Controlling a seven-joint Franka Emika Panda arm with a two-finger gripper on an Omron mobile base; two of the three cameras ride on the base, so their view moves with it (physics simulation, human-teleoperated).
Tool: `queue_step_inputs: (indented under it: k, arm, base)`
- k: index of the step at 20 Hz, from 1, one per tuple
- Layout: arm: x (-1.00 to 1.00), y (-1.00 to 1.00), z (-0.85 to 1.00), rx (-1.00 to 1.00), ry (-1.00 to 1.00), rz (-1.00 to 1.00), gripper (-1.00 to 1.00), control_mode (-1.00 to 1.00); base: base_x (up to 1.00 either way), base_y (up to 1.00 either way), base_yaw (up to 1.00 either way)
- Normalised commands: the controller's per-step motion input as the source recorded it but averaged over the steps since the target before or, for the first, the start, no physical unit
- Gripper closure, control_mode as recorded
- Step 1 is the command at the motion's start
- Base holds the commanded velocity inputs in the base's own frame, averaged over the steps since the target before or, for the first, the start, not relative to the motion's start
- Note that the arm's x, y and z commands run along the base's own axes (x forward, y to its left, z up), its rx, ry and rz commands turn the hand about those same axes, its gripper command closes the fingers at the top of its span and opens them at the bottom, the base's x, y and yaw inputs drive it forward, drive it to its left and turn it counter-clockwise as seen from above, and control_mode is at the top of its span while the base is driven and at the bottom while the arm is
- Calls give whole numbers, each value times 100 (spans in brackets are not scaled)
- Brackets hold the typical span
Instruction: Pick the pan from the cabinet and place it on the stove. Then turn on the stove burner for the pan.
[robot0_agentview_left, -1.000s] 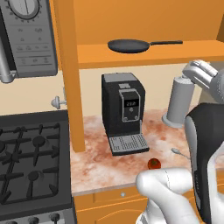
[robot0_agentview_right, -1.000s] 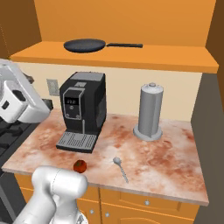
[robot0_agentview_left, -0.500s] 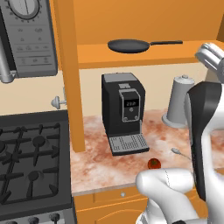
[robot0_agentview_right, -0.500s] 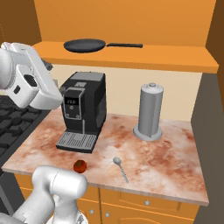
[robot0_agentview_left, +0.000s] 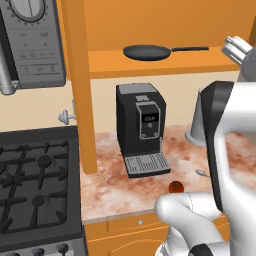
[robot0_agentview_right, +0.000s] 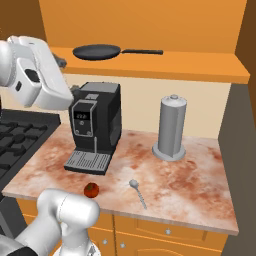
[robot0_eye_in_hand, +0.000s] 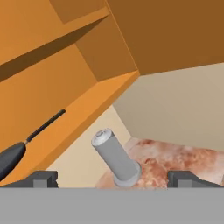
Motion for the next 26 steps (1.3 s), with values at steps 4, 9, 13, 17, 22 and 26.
queue_step_inputs:
  k: [4,9,13,17,22,26]
  arm:
    - [24,0,0,-7,-3,-5,-100,-100]
    - [25,0,0,-5,-1,-5,-100,-100]
    - [9,-6,0,-2,0,-4,-100,-100]
    - [2,-21,0,-1,0,-2,-100,-100]
    - [28,-4,0,-5,0,-7,-100,-100]
    - [38,0,0,-8,0,-10,-100,-100]
  base:
    - [0,0,0]
    - [0,0,0]
    - [0,0,0]
    - [0,0,0]
    - [0,0,0]
    - [0,0,0]
